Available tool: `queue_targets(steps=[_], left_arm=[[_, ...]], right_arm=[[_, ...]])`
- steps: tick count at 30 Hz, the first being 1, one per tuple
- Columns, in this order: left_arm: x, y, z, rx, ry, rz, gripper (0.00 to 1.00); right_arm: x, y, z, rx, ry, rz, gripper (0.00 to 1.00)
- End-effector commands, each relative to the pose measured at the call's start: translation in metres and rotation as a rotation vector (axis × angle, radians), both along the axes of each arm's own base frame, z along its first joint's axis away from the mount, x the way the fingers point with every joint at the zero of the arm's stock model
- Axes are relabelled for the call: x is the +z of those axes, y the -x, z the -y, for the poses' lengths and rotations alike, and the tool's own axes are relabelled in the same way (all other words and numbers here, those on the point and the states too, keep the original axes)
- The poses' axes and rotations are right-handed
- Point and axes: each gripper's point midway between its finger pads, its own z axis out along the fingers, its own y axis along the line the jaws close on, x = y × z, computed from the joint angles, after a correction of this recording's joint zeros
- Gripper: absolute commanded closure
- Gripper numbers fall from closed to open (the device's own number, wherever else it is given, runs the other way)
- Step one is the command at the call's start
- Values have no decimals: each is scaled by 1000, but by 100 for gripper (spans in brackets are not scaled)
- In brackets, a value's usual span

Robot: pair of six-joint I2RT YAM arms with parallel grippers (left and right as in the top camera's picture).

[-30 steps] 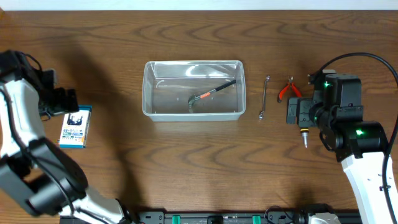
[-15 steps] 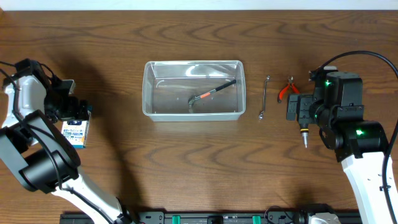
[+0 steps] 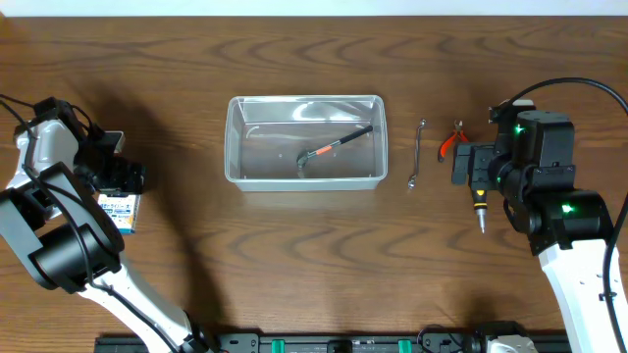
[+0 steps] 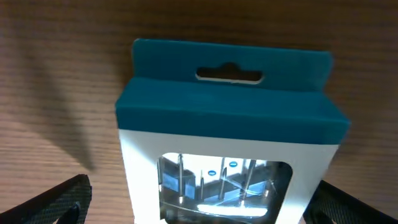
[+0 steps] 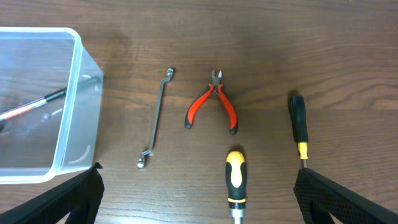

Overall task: Pack container
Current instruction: 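Lower the left gripper and grasp the blue-and-white box top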

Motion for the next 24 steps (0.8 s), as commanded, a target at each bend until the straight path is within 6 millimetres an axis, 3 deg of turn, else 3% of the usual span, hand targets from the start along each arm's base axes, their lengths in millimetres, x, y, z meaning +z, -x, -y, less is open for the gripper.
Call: queue_targets(steps=[1, 12, 24], left_arm=[[-7, 7, -3, -14, -19, -39, 2], [-22, 21, 5, -8, -2, -69, 2], [-24, 23, 7, 4, 4, -74, 2]], right_arm=[[10, -4, 2, -2, 9, 26, 1], [12, -6, 2, -2, 8, 36, 1], [13, -7, 2, -2, 7, 41, 1]])
